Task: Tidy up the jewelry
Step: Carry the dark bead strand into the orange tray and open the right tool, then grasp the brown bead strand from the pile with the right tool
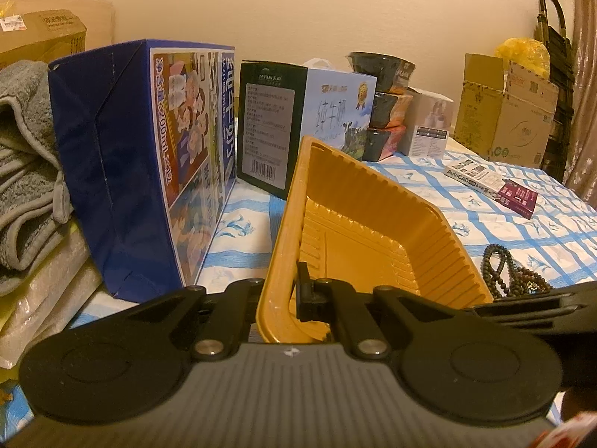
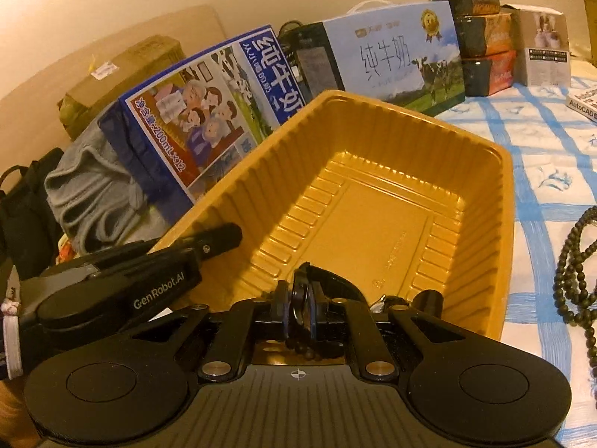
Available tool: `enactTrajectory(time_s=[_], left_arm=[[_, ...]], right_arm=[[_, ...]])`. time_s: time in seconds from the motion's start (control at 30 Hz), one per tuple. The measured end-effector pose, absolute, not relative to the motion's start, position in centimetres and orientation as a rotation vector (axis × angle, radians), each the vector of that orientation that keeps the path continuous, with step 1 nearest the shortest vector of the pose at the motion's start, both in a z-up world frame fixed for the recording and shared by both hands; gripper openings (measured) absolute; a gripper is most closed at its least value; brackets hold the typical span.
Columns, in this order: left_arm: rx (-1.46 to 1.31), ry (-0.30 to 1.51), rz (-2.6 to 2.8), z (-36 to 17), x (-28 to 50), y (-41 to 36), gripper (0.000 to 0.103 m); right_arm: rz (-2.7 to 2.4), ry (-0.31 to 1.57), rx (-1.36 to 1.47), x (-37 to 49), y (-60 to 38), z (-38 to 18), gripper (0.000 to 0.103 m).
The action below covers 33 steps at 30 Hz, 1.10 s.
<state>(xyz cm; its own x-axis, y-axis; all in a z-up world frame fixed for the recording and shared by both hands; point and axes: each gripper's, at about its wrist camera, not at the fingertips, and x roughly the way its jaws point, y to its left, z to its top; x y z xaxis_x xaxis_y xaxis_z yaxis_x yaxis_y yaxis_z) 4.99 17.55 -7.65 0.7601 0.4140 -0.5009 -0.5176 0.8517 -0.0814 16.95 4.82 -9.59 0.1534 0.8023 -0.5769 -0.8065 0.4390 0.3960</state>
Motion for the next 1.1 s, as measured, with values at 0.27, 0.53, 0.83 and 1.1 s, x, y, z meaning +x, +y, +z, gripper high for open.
enactTrajectory(time_s=[0.27,0.53,0.83,1.1], left_arm=[[-0.224,0.493,0.517,-7.8,4.9,17.7,0.005],[-0.221,0.490,0.510,-7.7,4.8,17.5,0.005],[-0.210,0.489,0.495,-7.7,4.6,17.4,0.004],[-0.190,0.501,0.490,-7.8,4.4,17.1,0.004]], right_arm=[[1.116,0.783,0.062,16.9,1.9,-7.2,0.045],[0.910,0.788,0.047,17.1,-5.1,-6.7,0.046],[0.567,0.778,0.095,18.1,-16.0,-5.6,0.046],[0.412,0.756,0.130,18.9,-21.3,-4.4,0.046]])
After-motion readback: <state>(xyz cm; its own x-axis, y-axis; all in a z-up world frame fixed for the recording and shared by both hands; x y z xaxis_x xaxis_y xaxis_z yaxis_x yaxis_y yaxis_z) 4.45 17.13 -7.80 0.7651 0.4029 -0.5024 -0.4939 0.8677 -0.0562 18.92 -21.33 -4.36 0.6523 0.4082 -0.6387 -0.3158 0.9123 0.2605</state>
